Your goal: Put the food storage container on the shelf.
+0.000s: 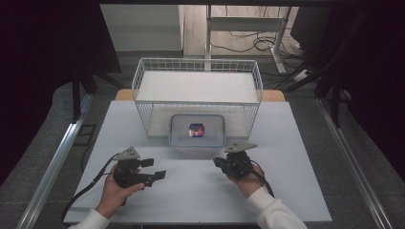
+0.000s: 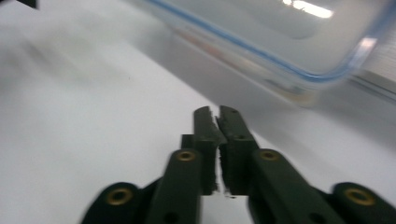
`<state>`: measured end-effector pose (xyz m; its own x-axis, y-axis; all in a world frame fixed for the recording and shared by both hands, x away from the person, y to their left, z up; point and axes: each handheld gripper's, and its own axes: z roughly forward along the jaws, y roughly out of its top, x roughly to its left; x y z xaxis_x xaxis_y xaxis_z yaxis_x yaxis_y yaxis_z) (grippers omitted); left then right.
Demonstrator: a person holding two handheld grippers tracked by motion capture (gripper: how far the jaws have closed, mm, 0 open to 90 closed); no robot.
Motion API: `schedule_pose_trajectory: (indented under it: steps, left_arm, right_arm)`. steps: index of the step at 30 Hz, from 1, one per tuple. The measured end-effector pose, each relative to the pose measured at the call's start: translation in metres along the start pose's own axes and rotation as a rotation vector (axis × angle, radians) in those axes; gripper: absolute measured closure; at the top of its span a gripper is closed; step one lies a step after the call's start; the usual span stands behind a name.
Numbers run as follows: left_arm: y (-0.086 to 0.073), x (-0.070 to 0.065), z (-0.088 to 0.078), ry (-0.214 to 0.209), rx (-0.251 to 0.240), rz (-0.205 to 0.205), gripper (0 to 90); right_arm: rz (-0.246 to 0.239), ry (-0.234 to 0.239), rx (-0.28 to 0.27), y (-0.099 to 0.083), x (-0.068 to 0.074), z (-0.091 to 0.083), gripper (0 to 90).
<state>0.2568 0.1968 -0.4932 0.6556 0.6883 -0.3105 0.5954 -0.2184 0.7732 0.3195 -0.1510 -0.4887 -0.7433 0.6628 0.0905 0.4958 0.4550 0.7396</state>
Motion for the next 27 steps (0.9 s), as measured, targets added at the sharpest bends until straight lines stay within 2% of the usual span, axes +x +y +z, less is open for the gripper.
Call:
schedule_pose_trajectory:
  steps: [5, 11, 17, 23, 25, 27]
  left_arm:
    - [-0.006, -0.007, 0.001, -0.011, 0.015, 0.019, 24.1]
    - [-0.006, -0.007, 0.003, -0.007, 0.029, 0.017, 24.3]
    - [-0.007, -0.006, 0.004, 0.001, 0.035, 0.025, 24.4]
    - [-0.007, -0.005, 0.005, 0.006, 0.038, 0.028, 24.4]
    - [-0.007, -0.005, 0.004, 0.006, 0.037, 0.027, 24.4]
    - [-0.007, -0.005, 0.004, 0.007, 0.037, 0.026, 24.4]
  right_arm:
    - [-0.077, -0.027, 0.047, 0.008, 0.012, 0.028, 88.6]
    - [-0.093, -0.065, 0.084, 0.017, 0.017, 0.062, 88.7]
    - [-0.055, -0.102, 0.056, 0.025, 0.007, 0.079, 88.8]
    - [-0.023, -0.079, 0.025, 0.031, 0.006, 0.083, 88.8]
    - [-0.027, -0.091, 0.014, 0.034, 0.005, 0.083, 88.8]
    - [-0.006, -0.090, -0.007, 0.039, 0.004, 0.083, 88.8]
